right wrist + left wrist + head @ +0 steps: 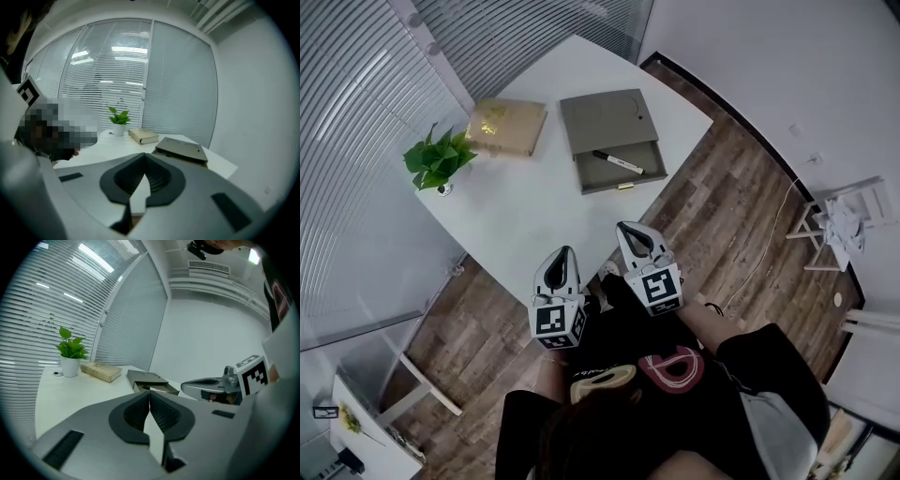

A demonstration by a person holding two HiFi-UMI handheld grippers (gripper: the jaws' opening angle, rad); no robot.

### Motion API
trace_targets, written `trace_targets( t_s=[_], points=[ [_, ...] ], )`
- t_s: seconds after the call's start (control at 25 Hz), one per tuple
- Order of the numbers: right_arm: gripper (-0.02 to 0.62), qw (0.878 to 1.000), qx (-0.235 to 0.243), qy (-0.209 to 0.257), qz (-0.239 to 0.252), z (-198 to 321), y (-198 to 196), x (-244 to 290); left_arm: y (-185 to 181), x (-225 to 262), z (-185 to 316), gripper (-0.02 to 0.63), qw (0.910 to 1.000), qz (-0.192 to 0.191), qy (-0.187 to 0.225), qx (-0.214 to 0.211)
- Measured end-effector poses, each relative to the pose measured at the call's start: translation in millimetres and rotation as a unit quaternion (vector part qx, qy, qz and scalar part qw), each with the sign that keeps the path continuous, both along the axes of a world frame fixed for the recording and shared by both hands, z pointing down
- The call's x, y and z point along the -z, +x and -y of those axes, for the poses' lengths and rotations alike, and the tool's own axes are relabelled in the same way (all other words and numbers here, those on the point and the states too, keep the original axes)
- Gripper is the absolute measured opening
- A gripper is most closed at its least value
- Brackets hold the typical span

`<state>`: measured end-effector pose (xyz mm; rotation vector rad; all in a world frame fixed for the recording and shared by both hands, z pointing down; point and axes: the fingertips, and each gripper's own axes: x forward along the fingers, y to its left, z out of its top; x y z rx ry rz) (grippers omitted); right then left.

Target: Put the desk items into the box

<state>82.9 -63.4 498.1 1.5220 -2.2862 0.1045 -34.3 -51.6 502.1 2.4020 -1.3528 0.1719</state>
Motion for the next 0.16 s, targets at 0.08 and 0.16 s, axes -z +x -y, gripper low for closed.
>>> trace_targets(
  t_s=[0.08, 0.16],
  points=[
    [0.009, 1.000, 0.001, 0.002, -0.004, 0.3, -1.1, 0.3, -2.9, -0.5, 0.5, 0.017, 1.0000, 0.000, -0.001, 0.000],
    [0.009, 1.000, -0.003, 0.003, 0.007, 0.9, -2.0, 0.4, -5.6, -0.2, 1.2, 0.017, 1.0000, 0.000, -0.001, -0.002]
  ],
)
